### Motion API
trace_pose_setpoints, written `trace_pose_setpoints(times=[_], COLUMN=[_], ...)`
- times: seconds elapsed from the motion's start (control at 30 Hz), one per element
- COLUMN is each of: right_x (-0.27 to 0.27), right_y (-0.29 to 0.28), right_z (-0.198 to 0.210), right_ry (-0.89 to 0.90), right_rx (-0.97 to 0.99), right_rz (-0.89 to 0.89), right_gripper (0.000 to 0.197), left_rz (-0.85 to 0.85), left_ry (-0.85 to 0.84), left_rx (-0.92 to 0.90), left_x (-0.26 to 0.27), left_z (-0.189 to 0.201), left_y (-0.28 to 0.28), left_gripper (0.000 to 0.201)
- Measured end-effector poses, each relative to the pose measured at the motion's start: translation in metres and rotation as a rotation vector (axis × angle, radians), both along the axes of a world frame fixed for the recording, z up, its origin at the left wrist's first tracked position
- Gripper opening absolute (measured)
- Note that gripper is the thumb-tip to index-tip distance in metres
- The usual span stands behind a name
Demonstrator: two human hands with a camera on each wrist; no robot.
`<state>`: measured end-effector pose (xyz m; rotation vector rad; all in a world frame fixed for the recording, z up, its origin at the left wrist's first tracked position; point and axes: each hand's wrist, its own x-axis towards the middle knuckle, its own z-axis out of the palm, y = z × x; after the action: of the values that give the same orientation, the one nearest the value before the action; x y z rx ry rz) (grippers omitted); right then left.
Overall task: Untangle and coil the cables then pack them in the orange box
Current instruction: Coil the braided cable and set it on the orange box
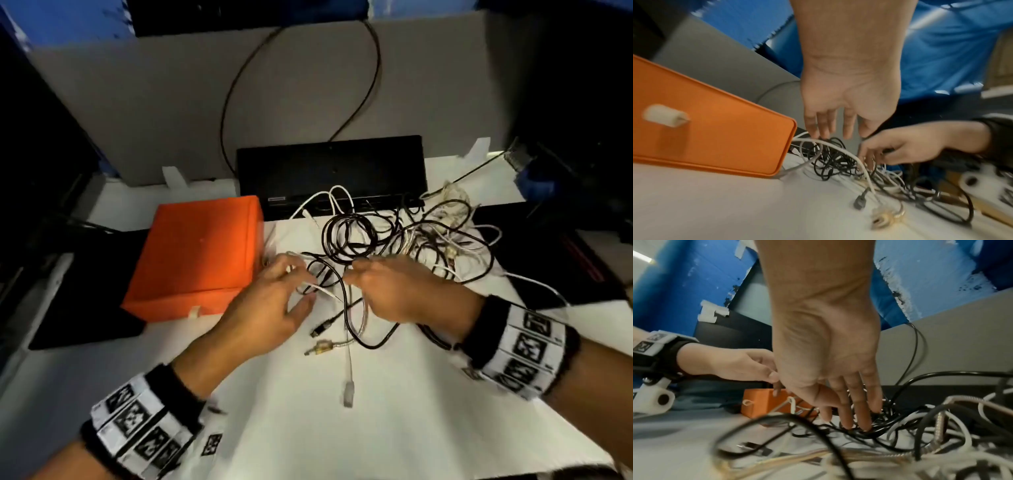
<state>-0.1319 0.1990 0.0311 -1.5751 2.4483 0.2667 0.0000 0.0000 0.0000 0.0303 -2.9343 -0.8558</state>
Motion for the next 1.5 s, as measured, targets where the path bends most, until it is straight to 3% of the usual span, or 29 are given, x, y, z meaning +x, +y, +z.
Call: trace_pose_setpoints(times=[0.1, 0.2, 0.5, 0.63, 0.73, 0.8, 0.87, 0.97, 1.07, 1.23, 1.3, 1.4, 1.5], right_x=[-0.022, -0.035, -0.041, -0.039, -0.034, -0.033, -0.034, -0.039, -0.046, -0.061, -0.065, -0.06, -0.049], right_y=[-0.004, -0.005, -0.009, -0.008, -0.005, 0.0, 0.005, 0.013, 0.017, 0.023, 0.028, 0.039, 0.049], right_z=[-0.009, -0.016, -0.035, -0.042, -0.045, -0.045, -0.044, -0.038, -0.029, -0.03, -0.032, -0.028, -0.016], right_ry=[0.06, 0.008, 0.089, 0.123, 0.151, 0.131, 0.092, 0.072, 0.026, -0.008, -0.069, -0.29, -0.264], right_rx=[0.12, 0.176, 0.15, 0.09, 0.067, 0.027, -0.052, -0.235, -0.425, -0.619, -0.633, -0.801, -0.936], right_rz=[-0.066, -0.066, -0.042, -0.084, -0.112, -0.095, -0.082, -0.112, -0.148, -0.242, -0.282, -0.298, -0.259], right_gripper=[0.062, 0.064, 0.041, 0.032, 0.015, 0.012, 0.021, 0.023, 0.019, 0.005, 0.018, 0.021, 0.029], left_rz=[-0.041, -0.134, -0.124, -0.125, -0.139, -0.065, -0.025, 0.005, 0.058, 0.1, 0.072, -0.015, -0.033], left_ry=[-0.014, -0.082, -0.151, -0.005, -0.013, -0.136, -0.206, -0.197, -0.183, -0.033, 0.083, 0.206, 0.294], left_rx=[-0.252, -0.328, -0.561, -0.764, -0.608, -0.487, -0.491, -0.412, -0.158, 0.084, 0.185, 0.509, 0.766], left_x=[-0.019, -0.037, -0.065, -0.069, -0.074, -0.079, -0.086, -0.096, -0.11, -0.112, -0.104, -0.084, -0.06], left_z=[-0.009, -0.017, -0.013, -0.005, -0.009, -0.013, -0.016, -0.017, -0.015, -0.001, 0.006, 0.021, 0.042], left_y=[0.004, 0.008, 0.028, 0.043, 0.057, 0.065, 0.07, 0.075, 0.07, 0.056, 0.051, 0.05, 0.049], left_gripper=[0.054, 0.063, 0.052, 0.029, 0.016, 0.035, 0.043, 0.031, 0.008, 0.024, 0.029, 0.022, 0.023])
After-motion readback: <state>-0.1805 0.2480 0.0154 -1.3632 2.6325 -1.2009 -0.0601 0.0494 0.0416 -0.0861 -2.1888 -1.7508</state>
